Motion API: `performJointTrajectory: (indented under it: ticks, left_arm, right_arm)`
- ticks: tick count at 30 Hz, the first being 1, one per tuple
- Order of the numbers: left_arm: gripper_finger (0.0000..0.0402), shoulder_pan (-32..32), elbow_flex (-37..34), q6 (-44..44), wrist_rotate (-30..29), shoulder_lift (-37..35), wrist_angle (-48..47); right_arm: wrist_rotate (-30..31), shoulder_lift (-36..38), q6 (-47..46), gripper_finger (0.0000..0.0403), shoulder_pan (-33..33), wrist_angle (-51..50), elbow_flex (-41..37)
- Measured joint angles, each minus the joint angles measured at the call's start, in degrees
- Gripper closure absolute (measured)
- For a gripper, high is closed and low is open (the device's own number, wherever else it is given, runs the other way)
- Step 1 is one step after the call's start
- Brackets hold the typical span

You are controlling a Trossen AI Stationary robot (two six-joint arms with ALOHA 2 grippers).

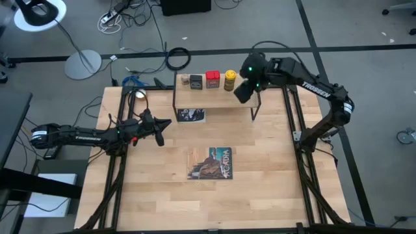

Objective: Shelf spices
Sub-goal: Put the green seasoning bottle on the shelf

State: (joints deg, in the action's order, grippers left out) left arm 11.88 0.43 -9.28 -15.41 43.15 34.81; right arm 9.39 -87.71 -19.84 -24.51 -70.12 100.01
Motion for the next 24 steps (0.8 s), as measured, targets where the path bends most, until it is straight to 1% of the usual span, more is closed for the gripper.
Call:
performJointTrajectory:
  ticks: [4,7,14,24]
  left_arm:
    - [0.0371,0.0,0.0,0.0,0.0,0.0,0.0]
    - [0.0371,0.0,0.0,0.0,0.0,0.0,0.0]
    - [0.0371,0.0,0.0,0.0,0.0,0.0,0.0]
    - [0.0371,0.0,0.0,0.0,0.0,0.0,0.1]
  right_arm:
    - [0.1,-0.3,-0.1,0.0209,-3.3,-0.1,0.0]
    - [0.0,-0.3,0.0,0.0209,-4.6,1.6,0.0]
    - [0.5,-1.3,1.0,0.0209,-7.3,1.2,0.0]
    - [1.3,-6.9,2.4,0.0209,-9.4,1.3,0.0]
